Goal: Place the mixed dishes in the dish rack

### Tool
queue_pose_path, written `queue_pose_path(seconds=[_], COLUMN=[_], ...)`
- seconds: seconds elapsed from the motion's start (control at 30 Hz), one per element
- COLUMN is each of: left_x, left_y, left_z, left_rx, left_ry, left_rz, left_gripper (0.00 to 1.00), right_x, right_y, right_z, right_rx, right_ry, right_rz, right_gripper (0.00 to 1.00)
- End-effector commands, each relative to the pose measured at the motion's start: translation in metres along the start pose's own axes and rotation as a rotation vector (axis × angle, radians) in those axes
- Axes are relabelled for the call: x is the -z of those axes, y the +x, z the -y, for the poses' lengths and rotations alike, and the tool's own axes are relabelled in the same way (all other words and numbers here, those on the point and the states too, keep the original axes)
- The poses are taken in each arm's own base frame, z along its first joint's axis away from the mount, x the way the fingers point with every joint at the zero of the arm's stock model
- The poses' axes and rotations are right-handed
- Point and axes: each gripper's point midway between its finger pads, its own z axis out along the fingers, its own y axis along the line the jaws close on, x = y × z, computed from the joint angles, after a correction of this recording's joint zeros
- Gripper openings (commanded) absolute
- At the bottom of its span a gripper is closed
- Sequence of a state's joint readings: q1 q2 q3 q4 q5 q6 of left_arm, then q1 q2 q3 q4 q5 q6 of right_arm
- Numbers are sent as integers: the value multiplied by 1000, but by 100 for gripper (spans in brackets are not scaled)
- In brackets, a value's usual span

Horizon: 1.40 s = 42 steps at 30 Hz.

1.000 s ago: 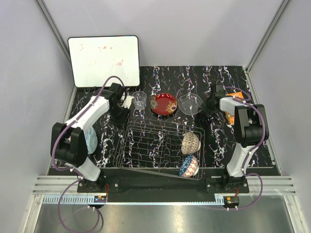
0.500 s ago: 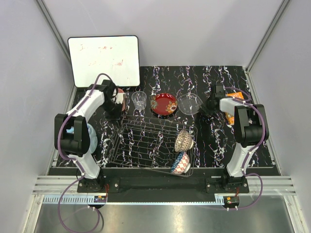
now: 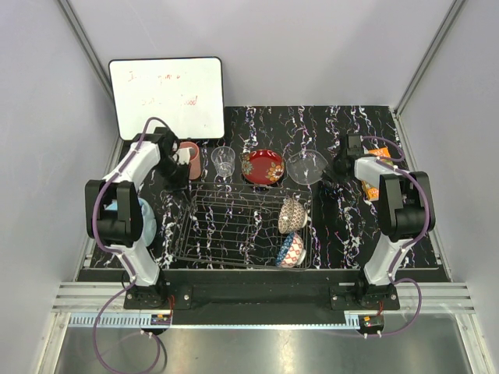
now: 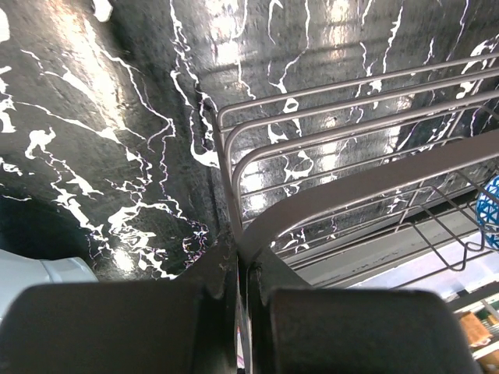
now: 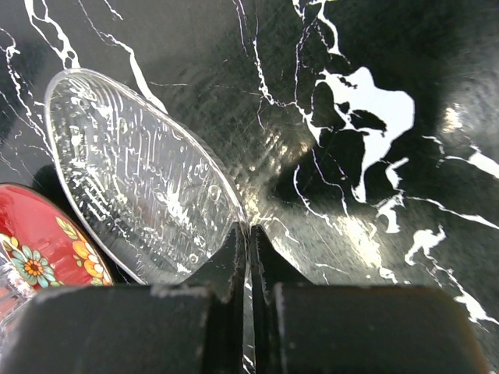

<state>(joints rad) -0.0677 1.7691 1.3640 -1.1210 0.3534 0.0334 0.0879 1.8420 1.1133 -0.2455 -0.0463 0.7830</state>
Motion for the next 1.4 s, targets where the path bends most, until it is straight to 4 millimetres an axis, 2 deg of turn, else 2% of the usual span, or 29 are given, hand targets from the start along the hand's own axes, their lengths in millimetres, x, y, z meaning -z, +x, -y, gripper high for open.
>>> queue_pose_path(seconds=[0.0, 0.17, 0.3, 0.33, 0.4, 0.47, 0.5, 0.53, 0.57, 0.6, 0.73, 0.83, 0.97, 1.1, 1.17, 1.2, 1.23, 1.3, 1.33, 1.37], left_x=[-22, -17, -13, -11, -9, -4, -2, 0, 2, 4, 18, 33, 56, 86, 100, 110, 121, 139, 150, 156], left_y=[5, 5, 8, 8, 11, 11, 14, 12, 13, 15, 13, 9, 5, 2, -5, -8, -14, -18, -22, -23], left_z=[-10, 3, 12, 16, 19, 24, 25, 26, 25, 26, 32, 35, 43, 45, 43, 33, 28, 18, 13, 10], left_rx=[76, 62, 58, 49, 48, 36, 44, 34, 35, 39, 10, -16, -63, -113, -140, -124, -133, -123, -128, -126], left_ry=[45, 109, 161, 181, 202, 243, 251, 259, 260, 263, 278, 270, 260, 215, 166, 139, 95, 49, 16, -2], left_rz=[-61, -49, -53, -52, -62, -63, -78, -77, -82, -98, -80, -40, 25, 104, 154, 190, 229, 289, 327, 349], left_gripper=[0, 1, 10, 15, 41, 58, 72, 74, 76, 85, 87, 89, 91, 92, 92, 92, 92, 93, 93, 94], right_x=[16, 12, 9, 8, 6, 1, -1, -2, -5, -7, -15, -14, -7, 8, 22, 28, 42, 60, 80, 91], right_y=[-12, -10, -8, -7, -5, -2, 0, 1, 3, 4, 10, 8, 4, -10, -23, -29, -41, -52, -65, -69], right_z=[-2, -1, 1, 3, 5, 8, 10, 12, 14, 16, 19, 19, 14, 7, -3, -7, -17, -28, -41, -48], right_rx=[35, 26, 25, 25, 24, 24, 22, 19, 15, 17, 12, 16, 26, 47, 64, 71, 88, 108, 132, 143], right_ry=[6, 15, 23, 28, 35, 48, 55, 61, 68, 72, 83, 85, 69, 55, 30, 20, -8, -33, -67, -87], right_rz=[52, 40, 32, 30, 22, 10, 4, -2, -6, -12, -37, -25, -11, 50, 100, 120, 163, 205, 256, 278], right_gripper=[0, 0, 0, 0, 0, 5, 9, 15, 15, 15, 19, 1, 0, 0, 0, 0, 0, 0, 0, 0])
